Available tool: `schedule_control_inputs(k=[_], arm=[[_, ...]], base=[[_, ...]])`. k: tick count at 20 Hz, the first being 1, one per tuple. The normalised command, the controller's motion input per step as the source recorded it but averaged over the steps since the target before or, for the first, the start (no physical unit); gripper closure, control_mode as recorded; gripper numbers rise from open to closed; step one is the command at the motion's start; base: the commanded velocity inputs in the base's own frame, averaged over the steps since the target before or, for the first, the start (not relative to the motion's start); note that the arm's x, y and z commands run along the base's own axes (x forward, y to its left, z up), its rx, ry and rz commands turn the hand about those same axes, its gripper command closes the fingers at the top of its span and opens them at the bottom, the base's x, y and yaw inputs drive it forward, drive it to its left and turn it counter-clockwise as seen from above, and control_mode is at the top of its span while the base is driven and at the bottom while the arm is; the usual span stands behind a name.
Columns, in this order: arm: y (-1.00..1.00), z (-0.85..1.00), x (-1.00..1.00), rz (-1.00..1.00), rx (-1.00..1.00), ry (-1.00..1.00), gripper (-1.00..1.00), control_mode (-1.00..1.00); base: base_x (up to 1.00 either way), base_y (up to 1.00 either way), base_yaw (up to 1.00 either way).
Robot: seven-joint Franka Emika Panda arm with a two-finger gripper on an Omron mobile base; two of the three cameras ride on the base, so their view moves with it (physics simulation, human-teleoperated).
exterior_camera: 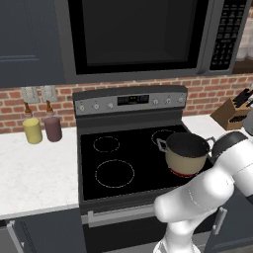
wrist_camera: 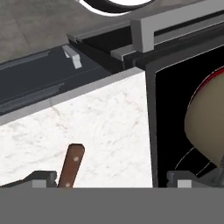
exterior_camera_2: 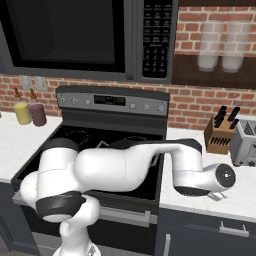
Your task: Put the lime and bell pepper in the pot. Retrieve the spatula and lightly stir the vegetables in the pot.
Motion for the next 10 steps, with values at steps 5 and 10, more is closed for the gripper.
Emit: schedule_control_inputs(k=[5, 10], arm=[[0.0, -0.38, 0.0, -0.15, 0.0, 0.0, -1.0, -1.0], [0.0, -0.08, 0.11, -0.09, -0.01, 0.0, -1.0, -1.0]], base=[[0.0, 0.0, 0.0], [0.0, 0.0, 0.0]])
